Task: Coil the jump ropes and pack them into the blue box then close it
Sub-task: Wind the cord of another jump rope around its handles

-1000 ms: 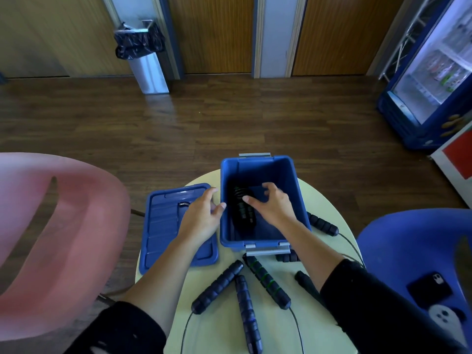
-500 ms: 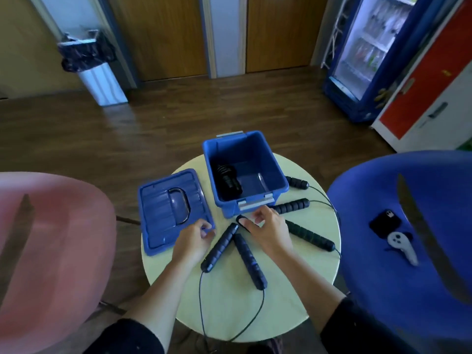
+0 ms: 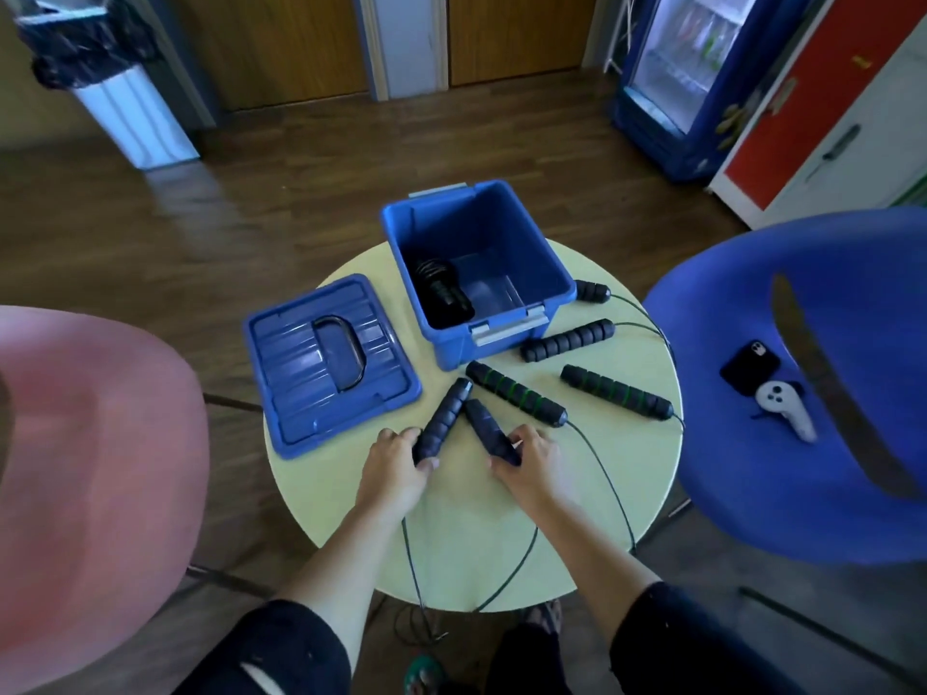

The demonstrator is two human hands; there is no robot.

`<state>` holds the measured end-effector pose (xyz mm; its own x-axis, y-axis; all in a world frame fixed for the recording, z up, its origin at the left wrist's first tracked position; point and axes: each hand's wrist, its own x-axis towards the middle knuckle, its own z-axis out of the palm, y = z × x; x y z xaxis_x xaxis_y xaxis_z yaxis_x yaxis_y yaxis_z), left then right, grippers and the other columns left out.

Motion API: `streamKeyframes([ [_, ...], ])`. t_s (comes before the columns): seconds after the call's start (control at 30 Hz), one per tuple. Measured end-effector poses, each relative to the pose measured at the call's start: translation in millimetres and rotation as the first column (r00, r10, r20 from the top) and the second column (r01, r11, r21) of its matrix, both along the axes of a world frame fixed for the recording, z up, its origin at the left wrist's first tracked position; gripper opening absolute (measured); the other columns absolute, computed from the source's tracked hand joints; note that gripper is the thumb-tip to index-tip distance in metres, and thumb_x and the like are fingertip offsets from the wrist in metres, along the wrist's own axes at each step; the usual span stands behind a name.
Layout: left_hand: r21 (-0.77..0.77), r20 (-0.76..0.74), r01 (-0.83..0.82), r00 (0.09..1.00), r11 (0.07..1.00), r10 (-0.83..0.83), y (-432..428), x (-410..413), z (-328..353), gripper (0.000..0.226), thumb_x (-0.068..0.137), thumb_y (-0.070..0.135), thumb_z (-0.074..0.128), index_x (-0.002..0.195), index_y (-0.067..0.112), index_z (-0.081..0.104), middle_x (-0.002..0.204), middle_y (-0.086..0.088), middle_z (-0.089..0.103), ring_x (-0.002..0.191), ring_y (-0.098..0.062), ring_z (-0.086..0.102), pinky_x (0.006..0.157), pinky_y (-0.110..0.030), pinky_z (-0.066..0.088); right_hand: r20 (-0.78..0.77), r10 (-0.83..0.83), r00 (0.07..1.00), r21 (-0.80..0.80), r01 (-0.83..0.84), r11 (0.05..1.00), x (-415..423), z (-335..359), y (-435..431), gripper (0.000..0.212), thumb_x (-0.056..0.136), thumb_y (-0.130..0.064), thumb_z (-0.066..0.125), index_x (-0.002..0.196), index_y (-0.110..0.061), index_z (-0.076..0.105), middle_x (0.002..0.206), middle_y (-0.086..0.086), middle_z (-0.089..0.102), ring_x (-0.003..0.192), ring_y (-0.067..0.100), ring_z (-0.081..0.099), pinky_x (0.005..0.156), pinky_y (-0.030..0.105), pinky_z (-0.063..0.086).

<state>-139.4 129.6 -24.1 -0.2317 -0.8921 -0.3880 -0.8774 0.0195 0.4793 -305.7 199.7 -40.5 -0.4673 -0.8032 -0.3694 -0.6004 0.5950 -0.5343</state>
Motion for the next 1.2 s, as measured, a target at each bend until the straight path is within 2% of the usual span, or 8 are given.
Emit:
streamKeyframes([
  [0.13, 0.078, -0.068, -0.05, 0.996, 0.996, 0.055, 1.3, 3.9, 1.3, 0.051, 0.089, 0.03, 0.064, 0.135, 0.014, 0.051, 0.119, -0.012, 0.056, 0.111, -0.028, 0.054, 0.088, -0.03, 0.044, 0.072, -0.069, 0.995, -0.034, 0.072, 0.997, -0.6, 0.7, -0.2, 0.032, 0.084, -0.035, 0.068, 0.108, -0.015, 0.062, 0.105, 0.004, 0.063, 0.087, 0.022, 0.057, 0.067, 0.027, 0.04],
  [0.2, 0.138, -0.138, -0.061, 0.987, 0.989, 0.08, 2.6, 6.5, 5.7, 0.044, 0.088, 0.028, 0.066, 0.129, 0.014, 0.056, 0.107, -0.008, 0.063, 0.096, -0.023, 0.058, 0.079, -0.024, 0.043, 0.221, -0.141, 0.965, -0.048, 0.156, 0.987, -1.3, 6.9, -1.0, 0.029, 0.086, -0.036, 0.066, 0.108, -0.016, 0.063, 0.101, 0.002, 0.064, 0.081, 0.018, 0.056, 0.064, 0.025, 0.039],
  [0.4, 0.278, -0.446, -0.017, 0.883, 0.96, 0.144, 22.3, 16.1, 35.3, 0.029, 0.086, 0.019, 0.07, 0.114, 0.014, 0.065, 0.087, -0.008, 0.072, 0.075, -0.022, 0.069, 0.074, -0.037, 0.06, 0.709, -0.154, 0.688, -0.118, 0.332, 0.936, 14.5, 39.2, 7.1, 0.023, 0.094, -0.04, 0.056, 0.089, -0.018, 0.062, 0.076, -0.002, 0.056, 0.069, 0.015, 0.049, 0.061, 0.023, 0.039],
  [0.53, 0.249, -0.599, -0.014, 0.783, 0.968, 0.166, 39.3, 21.8, 65.5, 0.027, 0.088, 0.012, 0.067, 0.116, 0.013, 0.067, 0.085, -0.011, 0.074, 0.07, -0.016, 0.069, 0.065, -0.028, 0.059, 0.842, -0.108, 0.529, -0.135, 0.399, 0.907, 35.9, 62.2, 7.5, 0.035, 0.096, -0.037, 0.053, 0.106, -0.005, 0.063, 0.09, 0.011, 0.065, 0.081, 0.023, 0.06, 0.064, 0.03, 0.046],
  [0.67, 0.183, -0.669, -0.038, 0.728, 0.982, 0.152, 42.1, 32.8, 92.5, 0.028, 0.09, 0.016, 0.064, 0.116, 0.029, 0.065, 0.093, -0.013, 0.073, 0.073, -0.017, 0.071, 0.064, -0.021, 0.055, 0.874, 0.006, 0.487, -0.216, 0.377, 0.901, 51.8, 97.5, 0.9, 0.033, 0.098, -0.032, 0.052, 0.109, -0.003, 0.062, 0.092, 0.012, 0.067, 0.081, 0.024, 0.062, 0.065, 0.031, 0.047],
  [0.87, 0.071, -0.714, -0.096, 0.69, 0.993, 0.117, 34.5, 52.9, 123.0, 0.031, 0.091, 0.013, 0.062, 0.122, 0.016, 0.062, 0.097, -0.023, 0.067, 0.069, -0.009, 0.069, 0.062, -0.019, 0.054, 0.828, 0.134, 0.544, -0.35, 0.316, 0.882, 70.6, 136.3, -13.4, 0.024, 0.092, -0.025, 0.063, 0.106, -0.006, 0.065, 0.095, 0.012, 0.07, 0.089, 0.022, 0.065, 0.082, 0.037, 0.05],
  [1.0, 0.028, -0.755, -0.134, 0.647, 0.991, 0.108, 33.8, 61.9, 142.7, 0.028, 0.093, 0.011, 0.058, 0.119, 0.022, 0.061, 0.091, -0.008, 0.068, 0.068, -0.002, 0.068, 0.06, -0.018, 0.053, 0.773, 0.219, 0.595, -0.427, 0.233, 0.873, 82.1, 154.5, -17.2, 0.02, 0.091, -0.022, 0.064, 0.106, -0.009, 0.065, 0.093, 0.008, 0.073, 0.085, 0.016, 0.067, 0.073, 0.027, 0.05],
  [1.2, -0.024, -0.759, -0.15, 0.646, 0.988, 0.079, 30.3, 77.6, 156.4, 0.03, 0.094, 0.016, 0.059, 0.123, 0.02, 0.063, 0.097, -0.014, 0.068, 0.07, -0.005, 0.067, 0.062, -0.023, 0.053, 0.752, 0.283, 0.596, -0.466, 0.175, 0.867, 94.2, 174.7, -20.3, 0.022, 0.088, -0.019, 0.069, 0.105, -0.006, 0.065, 0.087, 0.011, 0.072, 0.076, 0.015, 0.065, 0.064, 0.023, 0.048],
])
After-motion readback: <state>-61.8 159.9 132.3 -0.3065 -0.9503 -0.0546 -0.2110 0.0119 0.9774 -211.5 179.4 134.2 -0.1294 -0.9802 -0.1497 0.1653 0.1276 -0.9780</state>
